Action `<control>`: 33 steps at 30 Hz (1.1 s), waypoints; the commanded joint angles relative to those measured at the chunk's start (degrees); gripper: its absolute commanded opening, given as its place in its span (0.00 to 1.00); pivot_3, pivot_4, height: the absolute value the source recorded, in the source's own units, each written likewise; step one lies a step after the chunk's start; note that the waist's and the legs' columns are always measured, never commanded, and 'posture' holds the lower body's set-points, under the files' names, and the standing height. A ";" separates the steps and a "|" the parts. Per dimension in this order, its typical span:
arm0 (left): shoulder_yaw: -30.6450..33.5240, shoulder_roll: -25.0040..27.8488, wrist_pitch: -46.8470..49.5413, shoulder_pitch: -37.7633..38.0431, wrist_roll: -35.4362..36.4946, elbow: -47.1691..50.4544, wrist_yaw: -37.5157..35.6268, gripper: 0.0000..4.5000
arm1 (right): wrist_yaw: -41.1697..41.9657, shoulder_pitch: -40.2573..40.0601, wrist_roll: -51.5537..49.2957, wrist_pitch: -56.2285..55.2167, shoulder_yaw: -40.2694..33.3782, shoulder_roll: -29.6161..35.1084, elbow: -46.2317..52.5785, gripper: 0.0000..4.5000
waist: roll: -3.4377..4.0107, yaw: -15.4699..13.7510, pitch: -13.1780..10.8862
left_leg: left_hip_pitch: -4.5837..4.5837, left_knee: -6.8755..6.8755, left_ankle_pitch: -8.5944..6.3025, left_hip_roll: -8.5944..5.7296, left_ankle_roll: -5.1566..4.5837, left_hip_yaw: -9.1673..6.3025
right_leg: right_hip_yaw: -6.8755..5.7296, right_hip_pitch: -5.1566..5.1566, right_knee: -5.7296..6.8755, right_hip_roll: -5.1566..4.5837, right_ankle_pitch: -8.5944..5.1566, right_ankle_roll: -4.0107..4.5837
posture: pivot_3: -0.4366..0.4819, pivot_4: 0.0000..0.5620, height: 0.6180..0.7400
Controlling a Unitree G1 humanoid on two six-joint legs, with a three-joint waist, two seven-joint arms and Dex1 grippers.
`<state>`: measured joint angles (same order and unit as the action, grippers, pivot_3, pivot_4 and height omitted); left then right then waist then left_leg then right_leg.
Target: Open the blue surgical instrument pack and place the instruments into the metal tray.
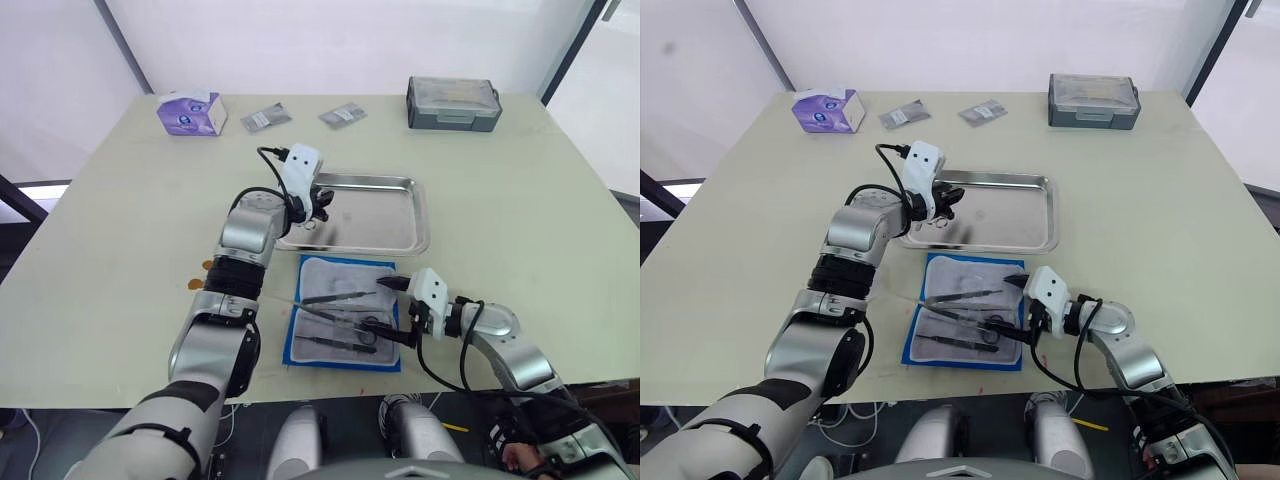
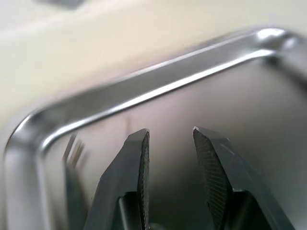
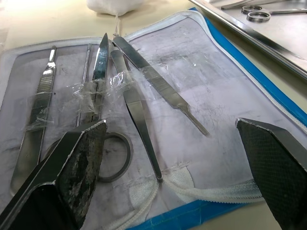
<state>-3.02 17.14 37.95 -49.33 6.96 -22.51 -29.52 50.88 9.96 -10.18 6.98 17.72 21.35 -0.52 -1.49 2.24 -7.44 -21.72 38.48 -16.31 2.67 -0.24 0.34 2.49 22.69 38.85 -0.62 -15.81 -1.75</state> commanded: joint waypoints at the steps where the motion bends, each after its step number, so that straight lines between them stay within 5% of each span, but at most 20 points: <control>1: -0.66 2.72 -3.01 1.60 3.13 5.24 -8.98 0.34 | -0.18 -3.06 3.27 3.06 3.49 0.47 -5.50 1.00 | 0.00 0.04 0.00 | 0.01 -0.01 0.00 0.00 0.00 0.00 | 0.01 0.00 0.00 0.00 0.00 0.00 | 0.48 0.27 0.93; 9: -2.21 14.42 -12.17 11.21 10.54 13.08 -35.91 0.34 | 0.30 -3.25 2.95 3.02 3.02 1.01 -5.43 1.00 | 0.03 0.03 -0.01 | 0.04 -0.06 0.00 0.02 0.00 0.06 | 0.03 0.01 -0.02 0.00 -0.02 0.03 | 0.48 0.27 0.93; 13: -3.80 18.83 -14.01 14.68 11.47 14.81 -43.83 0.34 | 1.26 -2.86 2.54 3.07 2.66 1.56 -5.53 1.00 | 0.04 -0.12 -0.02 | 0.04 -0.06 0.00 0.01 -0.01 0.06 | 0.00 0.00 -0.02 -0.03 -0.04 0.05 | 0.48 0.27 0.93; 33: -12.59 21.05 -30.95 15.33 2.21 3.91 -54.17 0.34 | 3.81 -2.21 2.46 1.99 1.57 3.13 -6.47 1.00 | 0.04 -1.28 -0.03 | -0.01 -0.05 -0.01 -0.02 -0.03 0.38 | -0.01 0.02 -0.09 -0.03 -0.05 0.04 | 0.48 0.27 0.93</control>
<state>-15.90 38.04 8.48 -33.11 9.29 -18.86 -82.90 53.79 10.41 -10.32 6.40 16.98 22.73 -1.13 -1.45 0.97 -7.47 -21.73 38.42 -16.32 2.65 -0.27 0.73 2.48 22.70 38.76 -0.65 -15.86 -1.71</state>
